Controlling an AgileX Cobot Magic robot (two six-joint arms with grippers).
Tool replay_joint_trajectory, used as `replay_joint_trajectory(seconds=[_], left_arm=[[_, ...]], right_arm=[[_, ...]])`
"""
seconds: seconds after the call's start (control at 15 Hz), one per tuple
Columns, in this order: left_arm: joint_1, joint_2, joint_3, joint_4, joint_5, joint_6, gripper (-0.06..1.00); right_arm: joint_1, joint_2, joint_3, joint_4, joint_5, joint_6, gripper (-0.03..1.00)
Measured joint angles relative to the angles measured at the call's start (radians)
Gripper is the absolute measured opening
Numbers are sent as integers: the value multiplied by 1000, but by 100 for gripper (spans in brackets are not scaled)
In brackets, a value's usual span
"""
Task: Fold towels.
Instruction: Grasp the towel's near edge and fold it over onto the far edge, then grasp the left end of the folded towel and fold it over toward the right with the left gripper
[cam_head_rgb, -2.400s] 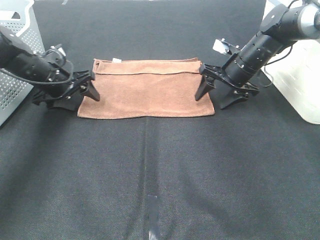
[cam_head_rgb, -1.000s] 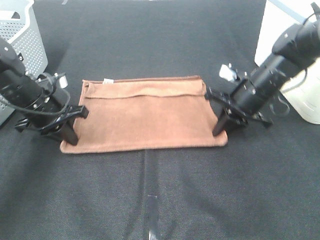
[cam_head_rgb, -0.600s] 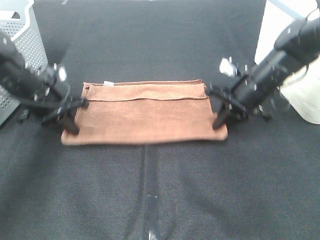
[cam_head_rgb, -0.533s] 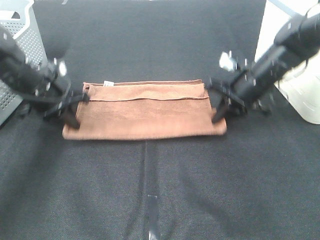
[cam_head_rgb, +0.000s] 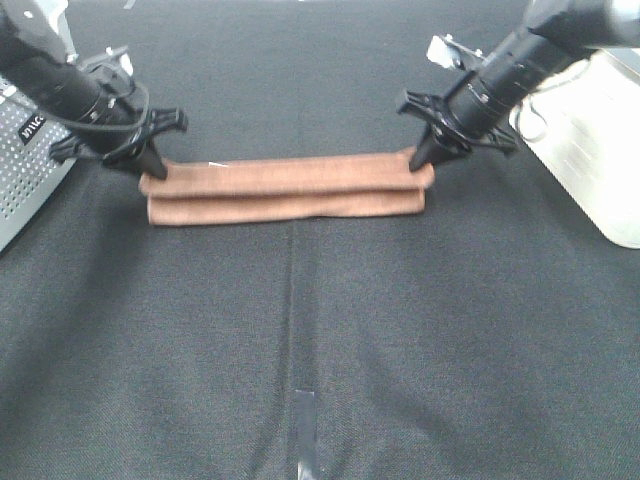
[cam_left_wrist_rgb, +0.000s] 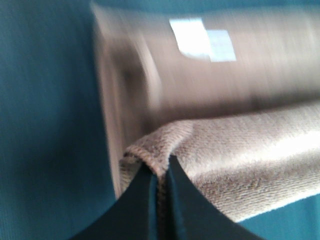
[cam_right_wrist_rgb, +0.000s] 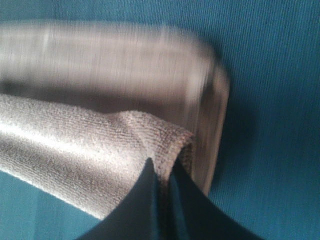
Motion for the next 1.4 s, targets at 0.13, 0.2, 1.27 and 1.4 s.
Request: replay_joint_trajectory(seconds=[0.13, 0.2, 1.27, 1.4], left_arm=[[0, 68, -94, 2, 1, 0, 1], [0, 99, -127, 4, 1, -1, 1], [-3, 172, -156, -70, -32, -16, 79], [-3, 177, -158, -86, -36, -16, 75]], right_arm=[[0, 66, -77, -12, 7, 2, 0], [0, 95, -96, -14, 5, 2, 0], [-1, 73, -105, -5, 12, 3, 78], [-1, 73, -105, -6, 12, 3, 78]])
